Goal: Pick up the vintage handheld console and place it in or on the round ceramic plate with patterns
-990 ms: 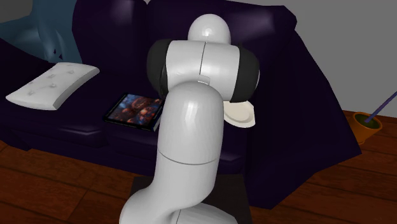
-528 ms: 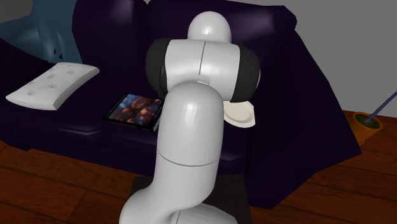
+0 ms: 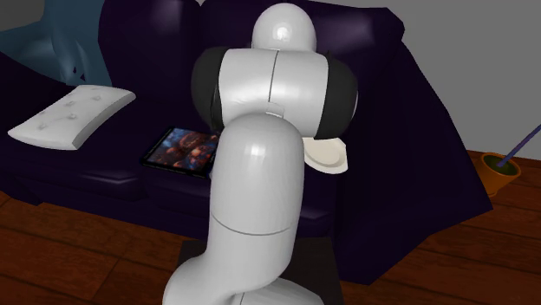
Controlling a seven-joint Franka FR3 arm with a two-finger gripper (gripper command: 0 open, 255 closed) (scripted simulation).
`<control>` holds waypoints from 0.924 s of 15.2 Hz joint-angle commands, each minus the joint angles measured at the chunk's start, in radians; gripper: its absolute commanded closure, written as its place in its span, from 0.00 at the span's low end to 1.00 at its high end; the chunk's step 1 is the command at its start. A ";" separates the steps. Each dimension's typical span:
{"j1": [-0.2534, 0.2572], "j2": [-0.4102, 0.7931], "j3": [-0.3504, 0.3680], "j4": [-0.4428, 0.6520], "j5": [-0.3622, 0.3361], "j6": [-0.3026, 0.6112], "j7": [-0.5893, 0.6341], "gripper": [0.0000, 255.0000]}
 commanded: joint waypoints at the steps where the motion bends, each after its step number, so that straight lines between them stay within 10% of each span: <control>1: -0.001 -0.013 0.001 0.009 0.002 -0.022 -0.002 1.00; 14: -0.002 -0.072 0.006 0.100 0.014 -0.171 -0.010 1.00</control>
